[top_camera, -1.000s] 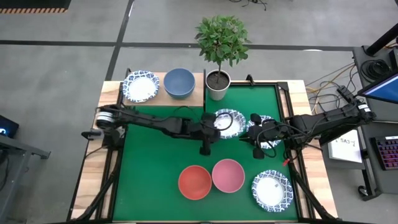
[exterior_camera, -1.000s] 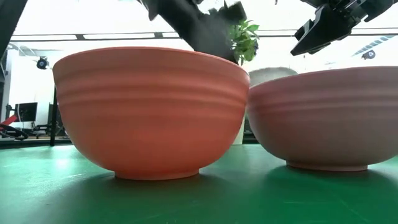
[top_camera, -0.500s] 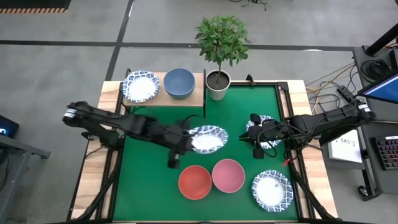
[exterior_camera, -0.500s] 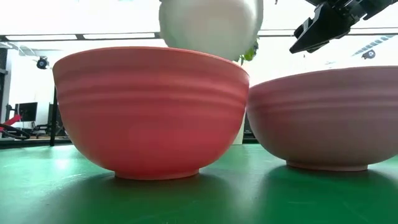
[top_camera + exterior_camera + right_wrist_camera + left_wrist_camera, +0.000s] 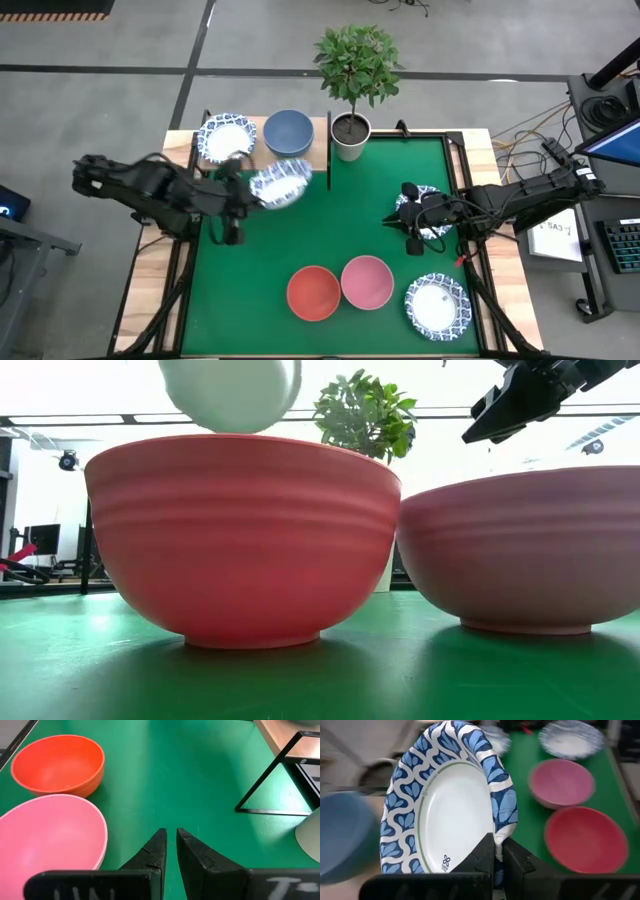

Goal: Place and stack bowls onto a shelf
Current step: Stack the white patterned bowl on top of the white patterned bowl on the shelf

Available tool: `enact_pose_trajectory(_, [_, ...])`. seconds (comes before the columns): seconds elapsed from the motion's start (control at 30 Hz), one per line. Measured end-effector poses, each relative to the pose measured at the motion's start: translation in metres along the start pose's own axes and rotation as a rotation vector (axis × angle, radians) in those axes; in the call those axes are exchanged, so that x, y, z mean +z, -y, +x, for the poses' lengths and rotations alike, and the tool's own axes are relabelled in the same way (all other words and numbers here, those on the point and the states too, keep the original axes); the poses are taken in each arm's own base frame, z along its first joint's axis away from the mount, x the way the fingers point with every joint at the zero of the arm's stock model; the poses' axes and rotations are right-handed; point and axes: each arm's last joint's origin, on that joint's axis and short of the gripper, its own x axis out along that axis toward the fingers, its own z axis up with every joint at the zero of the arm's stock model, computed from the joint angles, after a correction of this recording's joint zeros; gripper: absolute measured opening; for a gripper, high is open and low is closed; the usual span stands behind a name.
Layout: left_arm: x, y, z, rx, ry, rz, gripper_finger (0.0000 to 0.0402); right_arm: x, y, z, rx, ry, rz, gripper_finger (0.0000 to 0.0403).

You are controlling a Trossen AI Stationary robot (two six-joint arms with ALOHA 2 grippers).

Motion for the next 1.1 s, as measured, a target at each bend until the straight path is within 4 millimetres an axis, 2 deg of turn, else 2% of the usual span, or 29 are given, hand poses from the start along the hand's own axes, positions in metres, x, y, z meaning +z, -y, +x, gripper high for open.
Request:
enact_pose_trajectory(0.13, [-0.008, -0.016, -0.027, 0.085, 0.058, -0.022, 0.0, 0.0, 0.0, 0.0, 0.0, 0.0, 0.001, 0.0031])
enact_pose_trajectory(0.27, [-0.02, -0.034, -0.05, 0.289, 0.089, -0.023, 0.0, 0.0, 0.0, 0.0, 0.0, 0.007, -0.005, 0.0031])
enact_pose_trajectory(0.4, [-0.033, -0.049, -0.064, 0.513, 0.071, -0.031, 0.0, -0.001, 0.0, 0.002, 0.001, 0.027, -0.025, 0.0031])
enact_pose_trajectory(0.5, [-0.043, -0.06, -0.066, 0.592, 0.008, -0.079, 0.0, -0.002, 0.0, 0.003, 0.0, 0.026, -0.032, 0.0031])
enact_pose_trajectory(0.67, [-0.051, -0.072, -0.054, 0.666, -0.099, -0.183, 0.0, -0.002, 0.0, 0.003, 0.0, 0.03, -0.033, 0.0031])
enact_pose_trajectory(0.83, [-0.059, -0.088, -0.025, 0.75, -0.261, -0.246, 0.0, -0.002, 0.0, 0.003, 0.0, 0.035, -0.034, 0.0031])
enact_pose_trajectory(1.1, [-0.071, -0.111, 0.023, 0.766, -0.493, -0.264, 0.0, -0.002, 0.0, 0.003, 0.0, 0.036, -0.032, 0.0031])
